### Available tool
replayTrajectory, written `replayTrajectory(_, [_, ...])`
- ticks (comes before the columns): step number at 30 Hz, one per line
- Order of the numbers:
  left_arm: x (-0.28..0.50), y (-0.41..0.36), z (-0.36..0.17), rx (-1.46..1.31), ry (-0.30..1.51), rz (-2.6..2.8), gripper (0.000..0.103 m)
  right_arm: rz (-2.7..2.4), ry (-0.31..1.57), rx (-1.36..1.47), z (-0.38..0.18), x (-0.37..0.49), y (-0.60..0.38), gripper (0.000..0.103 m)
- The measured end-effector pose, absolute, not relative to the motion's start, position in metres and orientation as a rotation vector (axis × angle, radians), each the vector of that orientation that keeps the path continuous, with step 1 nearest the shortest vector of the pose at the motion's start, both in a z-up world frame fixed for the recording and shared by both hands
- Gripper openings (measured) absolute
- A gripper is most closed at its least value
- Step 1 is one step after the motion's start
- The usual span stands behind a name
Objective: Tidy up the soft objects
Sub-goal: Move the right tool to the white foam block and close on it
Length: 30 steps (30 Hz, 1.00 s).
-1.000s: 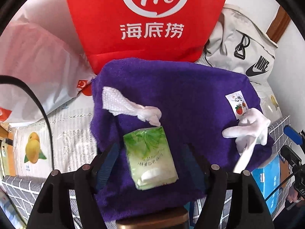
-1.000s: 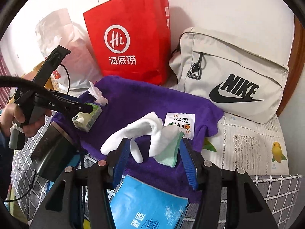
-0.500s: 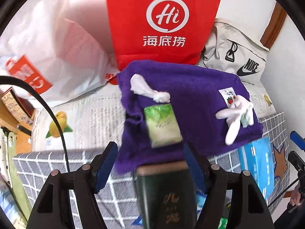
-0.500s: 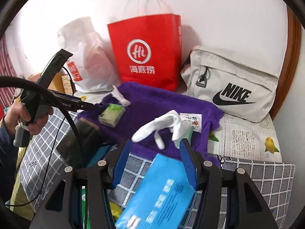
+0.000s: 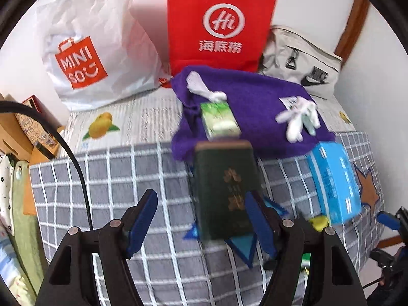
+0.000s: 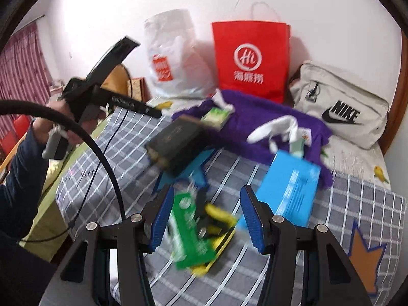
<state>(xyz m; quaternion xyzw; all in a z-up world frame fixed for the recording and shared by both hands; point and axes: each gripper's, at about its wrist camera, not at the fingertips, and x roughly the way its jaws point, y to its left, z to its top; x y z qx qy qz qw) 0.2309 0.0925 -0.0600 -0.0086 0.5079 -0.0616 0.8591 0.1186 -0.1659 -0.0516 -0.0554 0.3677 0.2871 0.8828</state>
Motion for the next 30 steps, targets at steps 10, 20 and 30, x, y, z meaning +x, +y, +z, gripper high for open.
replayTrajectory(10, [0.181, 0.069, -0.076, -0.016, 1.083, -0.215, 0.070, 0.700, 0.849, -0.032, -0.097, 0.043, -0.154, 0.054])
replayTrajectory(20, [0.164, 0.063, -0.076, -0.015, 1.079, -0.239, 0.070, 0.831, 0.909, -0.127, -0.134, 0.019, -0.108, 0.056])
replayTrajectory(30, [0.168, 0.057, -0.089, 0.012, 1.105, -0.245, 0.070, 0.810, 0.909, -0.215, -0.156, 0.036, -0.085, 0.066])
